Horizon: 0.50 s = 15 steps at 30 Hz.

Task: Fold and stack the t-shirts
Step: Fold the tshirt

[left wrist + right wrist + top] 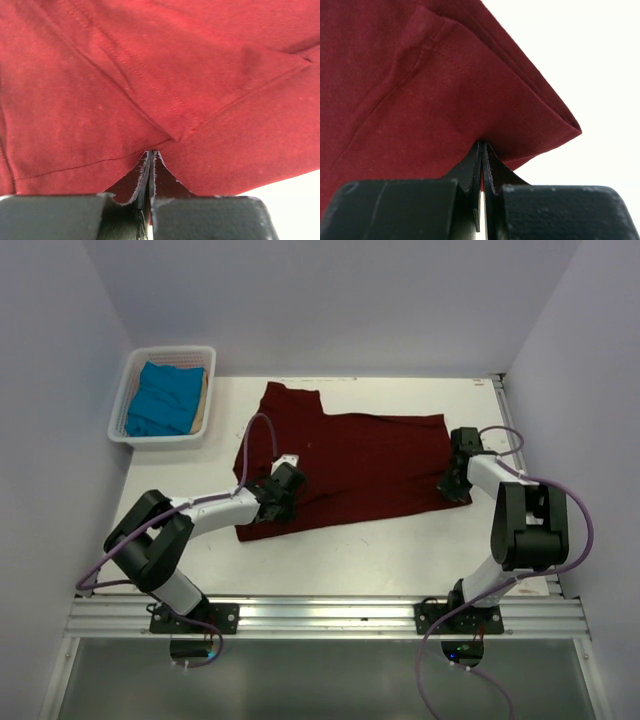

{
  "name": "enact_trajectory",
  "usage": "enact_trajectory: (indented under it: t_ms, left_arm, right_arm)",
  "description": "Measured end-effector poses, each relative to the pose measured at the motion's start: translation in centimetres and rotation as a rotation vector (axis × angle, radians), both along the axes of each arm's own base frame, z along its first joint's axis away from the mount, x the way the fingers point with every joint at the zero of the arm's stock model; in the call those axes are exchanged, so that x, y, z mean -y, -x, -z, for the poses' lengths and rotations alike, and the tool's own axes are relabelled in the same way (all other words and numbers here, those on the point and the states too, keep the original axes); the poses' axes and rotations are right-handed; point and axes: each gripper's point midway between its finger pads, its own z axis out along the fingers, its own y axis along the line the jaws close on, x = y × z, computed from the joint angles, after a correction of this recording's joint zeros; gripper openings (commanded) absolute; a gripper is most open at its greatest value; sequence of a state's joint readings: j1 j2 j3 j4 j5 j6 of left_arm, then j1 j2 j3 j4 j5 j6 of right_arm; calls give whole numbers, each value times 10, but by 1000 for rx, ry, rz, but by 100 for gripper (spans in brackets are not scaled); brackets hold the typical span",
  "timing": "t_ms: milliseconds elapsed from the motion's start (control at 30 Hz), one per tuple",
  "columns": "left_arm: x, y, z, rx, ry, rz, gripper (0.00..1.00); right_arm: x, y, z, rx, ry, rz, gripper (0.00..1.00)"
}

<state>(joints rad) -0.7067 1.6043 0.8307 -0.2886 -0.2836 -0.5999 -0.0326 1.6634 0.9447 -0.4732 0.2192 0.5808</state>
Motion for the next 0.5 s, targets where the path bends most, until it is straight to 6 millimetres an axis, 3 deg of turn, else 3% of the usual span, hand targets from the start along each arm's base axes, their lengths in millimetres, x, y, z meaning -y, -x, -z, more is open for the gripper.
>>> enact_trajectory:
  t_ms: [233,500]
  left_arm:
    - [-37,31,-7,-99,-67,-40,0]
    - [-58,40,-13,-120,-85,-81,0]
  right_arm:
    - [0,15,1,-16,5,17,0]
    - [-18,50,2,-50,4,7,0]
